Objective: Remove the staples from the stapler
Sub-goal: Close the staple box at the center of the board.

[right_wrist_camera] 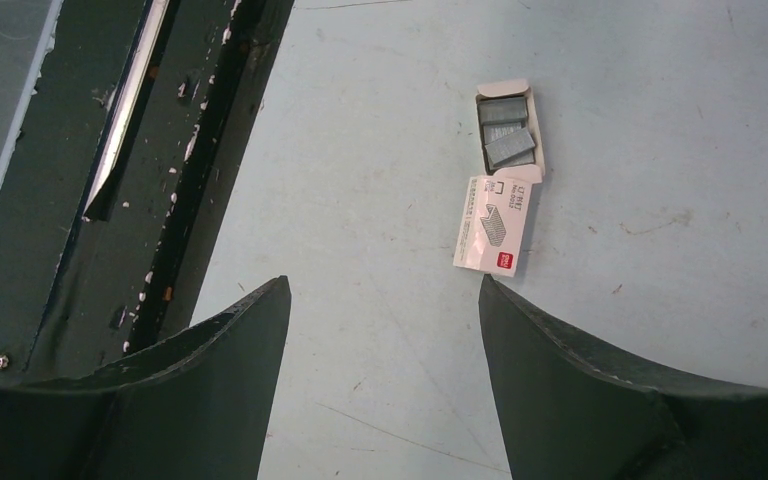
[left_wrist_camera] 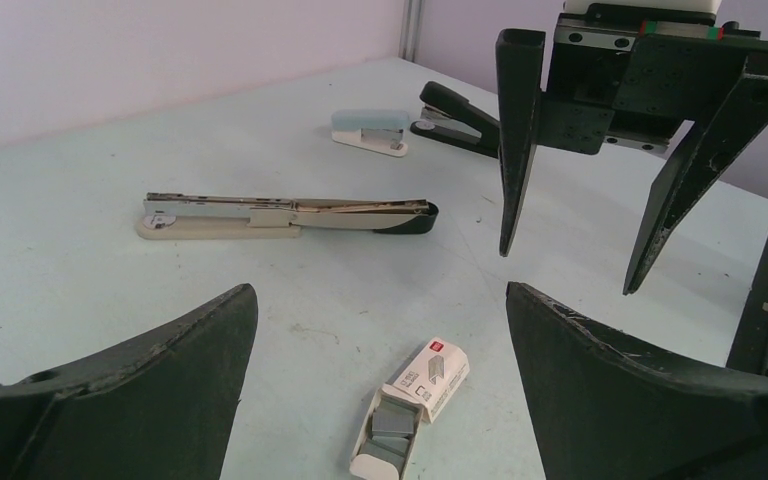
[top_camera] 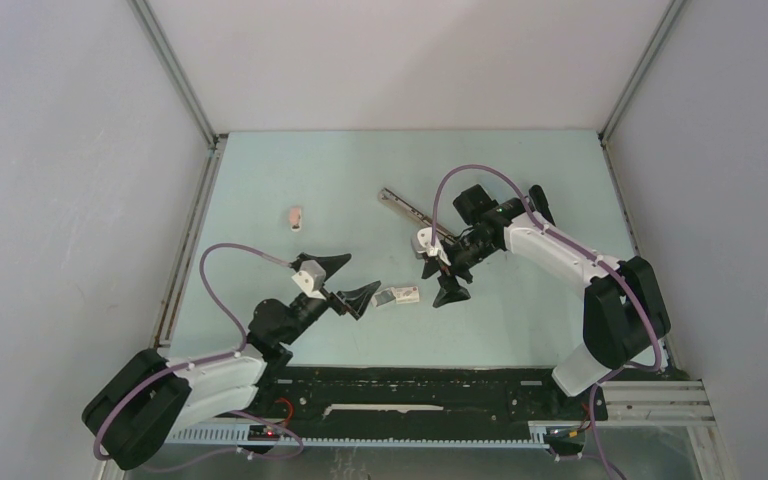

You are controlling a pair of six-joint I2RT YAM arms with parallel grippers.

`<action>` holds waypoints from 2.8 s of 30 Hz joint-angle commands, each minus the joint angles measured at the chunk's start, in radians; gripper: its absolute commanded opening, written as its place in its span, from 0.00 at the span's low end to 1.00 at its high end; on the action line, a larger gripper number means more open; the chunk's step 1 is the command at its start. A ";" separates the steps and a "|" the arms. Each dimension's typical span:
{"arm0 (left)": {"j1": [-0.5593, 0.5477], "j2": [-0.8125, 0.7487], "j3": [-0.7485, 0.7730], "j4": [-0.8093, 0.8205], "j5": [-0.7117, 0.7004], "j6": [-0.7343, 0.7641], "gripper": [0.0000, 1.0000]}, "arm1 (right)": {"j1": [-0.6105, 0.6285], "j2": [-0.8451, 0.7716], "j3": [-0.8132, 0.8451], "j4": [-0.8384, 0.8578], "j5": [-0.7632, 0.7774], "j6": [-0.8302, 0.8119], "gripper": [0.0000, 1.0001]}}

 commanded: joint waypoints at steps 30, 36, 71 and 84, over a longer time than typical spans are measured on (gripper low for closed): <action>-0.133 0.349 0.194 -0.381 -0.132 0.263 0.90 | -0.064 0.000 0.005 -0.052 -0.038 -0.069 0.78; -0.133 0.400 0.246 -0.455 -0.132 0.284 0.83 | -0.065 -0.002 0.005 -0.060 -0.045 -0.078 0.78; -0.133 0.525 0.223 -0.362 0.001 0.282 0.49 | 0.049 0.011 -0.255 0.618 0.082 0.187 0.82; -0.134 0.526 0.156 -0.243 0.016 0.224 0.43 | 0.073 0.060 -0.263 0.676 0.148 0.293 0.79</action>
